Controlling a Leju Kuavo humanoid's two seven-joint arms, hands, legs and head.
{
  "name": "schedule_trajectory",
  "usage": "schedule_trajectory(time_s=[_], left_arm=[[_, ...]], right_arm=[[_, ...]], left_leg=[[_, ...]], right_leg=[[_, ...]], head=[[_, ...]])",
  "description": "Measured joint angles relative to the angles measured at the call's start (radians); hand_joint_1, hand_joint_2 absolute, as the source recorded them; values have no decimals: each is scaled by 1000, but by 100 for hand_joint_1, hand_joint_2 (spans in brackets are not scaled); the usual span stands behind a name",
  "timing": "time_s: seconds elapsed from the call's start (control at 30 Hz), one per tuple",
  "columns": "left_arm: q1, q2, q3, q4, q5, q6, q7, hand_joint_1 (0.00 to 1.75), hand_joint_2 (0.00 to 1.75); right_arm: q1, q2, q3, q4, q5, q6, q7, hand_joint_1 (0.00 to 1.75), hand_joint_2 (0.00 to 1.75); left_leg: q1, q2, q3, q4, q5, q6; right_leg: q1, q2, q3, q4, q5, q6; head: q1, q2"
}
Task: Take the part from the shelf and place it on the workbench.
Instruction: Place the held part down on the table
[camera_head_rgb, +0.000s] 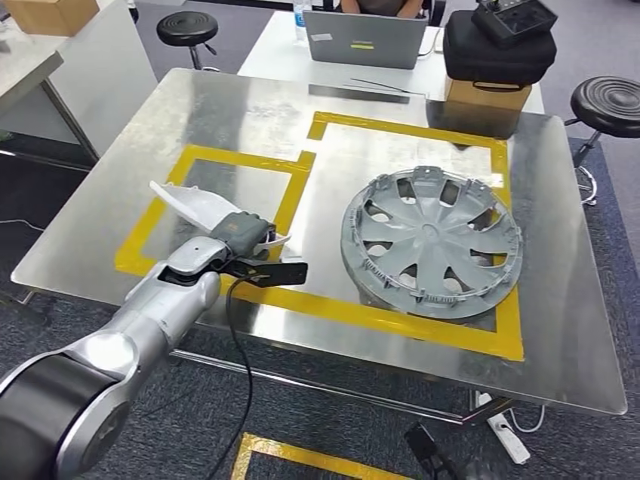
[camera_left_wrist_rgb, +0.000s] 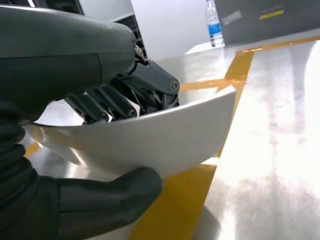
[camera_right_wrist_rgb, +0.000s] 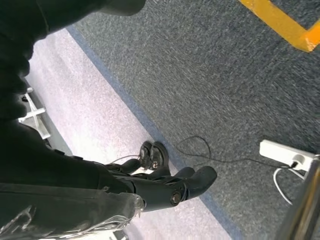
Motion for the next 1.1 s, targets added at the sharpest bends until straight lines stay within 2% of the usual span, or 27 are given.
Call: schedule_trajectory(time_s=[0.07,0.13,0.17,0.23,0.27,0.3,0.33,0.4,0.43,0.47,0.57,0.63,0.67,0.73,0.77,0.8,0.83,0.87,0.9,0.97,1.0,1.1], left_arm=[[4,-9,6,0,3,2,-23,175,175],[3,-17,9,0,4,2,-32,175,175],[3,-21,10,0,4,2,-34,175,175],[4,-24,11,0,4,1,-34,175,175],[6,-25,11,0,4,-1,-32,175,175],[8,-26,12,0,4,-3,-27,131,175],[8,-26,12,0,2,-5,-20,87,175],[9,-26,12,0,-5,-3,2,0,175],[8,-25,12,0,-10,1,16,0,175],[8,-24,12,0,-16,7,30,0,175],[10,-21,12,0,-26,22,55,0,175],[10,-19,12,0,-28,28,59,0,175],[10,-18,12,0,-28,33,60,0,175],[11,-17,12,0,-31,43,63,0,175],[13,-17,12,0,-33,47,64,0,175],[15,-17,12,0,-36,49,65,0,175],[17,-17,12,0,-38,52,67,0,175],[17,-16,12,0,-39,55,67,0,175],[15,-16,12,0,-39,58,68,0,175],[10,-17,12,0,-40,65,69,0,175],[8,-18,12,0,-39,70,68,0,175],[7,-21,19,0,-33,94,63,0,175]], right_arm=[[0,0,0,0,0,1,-1,0,175],[-1,0,1,0,0,2,-2,0,175],[-2,0,1,0,0,2,-2,0,175],[-2,0,1,0,0,2,-2,0,175],[-1,0,1,0,0,2,-2,0,175],[0,0,1,0,0,2,-2,0,131],[0,0,1,1,0,2,-2,0,87],[0,0,1,1,0,2,-1,0,0],[-1,0,1,1,0,2,0,0,0],[-1,0,1,1,0,2,1,0,0],[2,0,1,1,0,2,5,0,0],[2,0,0,1,0,2,6,0,0],[2,0,0,1,0,2,6,0,0],[2,0,0,1,0,2,5,0,0],[2,1,0,1,0,2,4,0,0],[2,1,0,1,0,2,4,0,0],[2,1,0,1,0,2,4,0,0],[1,1,1,1,0,2,4,0,0],[1,1,1,1,0,2,3,0,0],[0,1,1,1,0,2,3,0,0],[-1,0,1,1,0,2,3,0,0],[1,0,1,1,0,2,6,0,0]], left_leg=[[-2,-1,-1,-2,0,18],[0,-1,0,-4,2,33],[0,-1,0,-4,2,38],[-2,-1,1,-4,1,43],[-3,-1,1,-4,1,44],[-4,-1,2,-4,0,45],[-5,-2,3,-4,0,44],[-5,-3,7,-4,-3,40],[-7,-4,8,-2,-4,37],[-9,-4,7,-2,-5,33],[-9,-4,6,-5,-3,17],[-8,-2,-4,18,-24,5],[-7,-1,-23,59,-50,0],[-6,0,-87,194,-115,-7],[-5,0,-116,253,-134,-9],[-4,0,-132,282,-135,-11],[-3,0,-128,272,-117,-11],[-1,1,-104,223,-84,-11],[1,2,-69,154,-46,-12],[2,2,-9,34,-6,-8],[2,1,2,9,-4,-3],[0,-1,2,3,-6,20]], right_leg=[[-3,-1,0,-3,0,11],[-5,-3,-18,35,-27,20],[-5,-4,-42,88,-56,24],[-4,-5,-108,230,-119,26],[-4,-5,-133,281,-133,26],[-3,-5,-142,296,-128,24],[-3,-5,-130,268,-104,22],[-3,-5,-64,129,-35,16],[-2,-5,-30,63,-13,13],[-1,-4,-9,22,-3,11],[1,-1,1,4,-3,-2],[-2,-1,3,-1,0,-14],[-5,-2,4,-3,1,-18],[-5,-3,5,-3,0,-22],[-5,-3,5,-3,0,-23],[-5,-4,5,-3,0,-23],[-6,-3,5,-3,0,-23],[-7,-2,7,-3,-1,-21],[-8,-1,8,-2,-1,-18],[-5,1,5,3,-4,-7],[-3,1,3,4,-4,-1],[-4,0,0,3,-6,14]], head=[[1,0],[5,0],[7,0],[10,0],[9,0],[9,0],[9,0],[10,0],[10,0],[9,0],[8,0],[5,0],[3,0],[0,0],[0,0],[0,0],[0,0],[0,0],[0,0],[-2,0],[-2,0],[-1,0]])
